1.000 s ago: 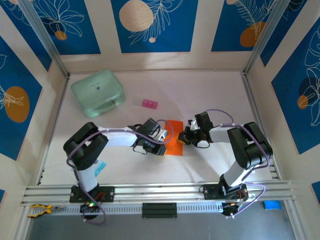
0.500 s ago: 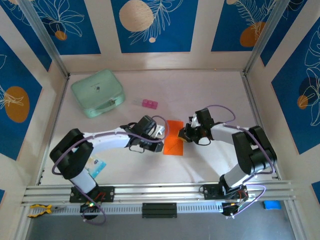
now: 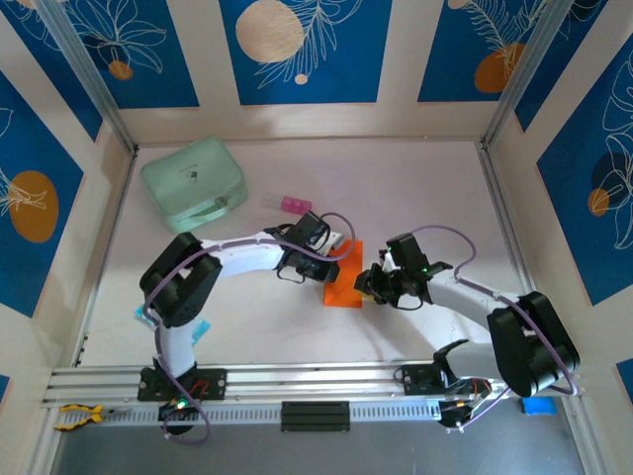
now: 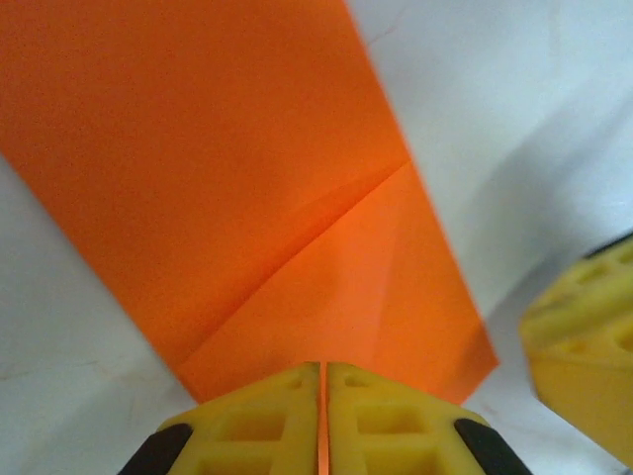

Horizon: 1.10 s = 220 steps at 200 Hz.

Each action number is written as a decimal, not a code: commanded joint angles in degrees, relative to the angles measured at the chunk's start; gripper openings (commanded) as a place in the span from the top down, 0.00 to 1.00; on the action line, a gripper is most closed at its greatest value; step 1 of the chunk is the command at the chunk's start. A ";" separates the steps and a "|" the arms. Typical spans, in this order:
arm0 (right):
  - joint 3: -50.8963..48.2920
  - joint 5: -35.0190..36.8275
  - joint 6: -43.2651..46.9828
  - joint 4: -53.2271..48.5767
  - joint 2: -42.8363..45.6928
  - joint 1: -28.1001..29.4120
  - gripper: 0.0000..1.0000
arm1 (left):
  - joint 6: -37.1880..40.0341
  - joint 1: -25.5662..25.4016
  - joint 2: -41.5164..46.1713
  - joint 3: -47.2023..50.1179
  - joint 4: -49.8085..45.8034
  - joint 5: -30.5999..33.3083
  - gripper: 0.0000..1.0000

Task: Fold a paper plane with a square sheet of paper (pick it up from the middle)
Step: Turn over the paper at the center of the table.

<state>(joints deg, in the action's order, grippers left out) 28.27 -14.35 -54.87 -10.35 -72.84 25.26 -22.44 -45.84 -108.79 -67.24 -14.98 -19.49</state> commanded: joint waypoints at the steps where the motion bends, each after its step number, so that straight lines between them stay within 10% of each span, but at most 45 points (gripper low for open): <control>1: -1.22 1.56 -3.79 -1.84 1.42 2.03 0.71 | 2.44 0.57 -2.06 -0.68 -2.93 1.15 0.89; 220: -0.45 1.34 -6.41 11.10 -6.53 3.82 0.56 | -0.15 0.20 -2.04 6.33 1.28 0.11 0.92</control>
<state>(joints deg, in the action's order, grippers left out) 27.49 -11.86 -61.01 -2.20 -78.72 29.54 -22.20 -45.76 -109.56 -62.98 -10.02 -19.90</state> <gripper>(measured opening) 0.438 0.083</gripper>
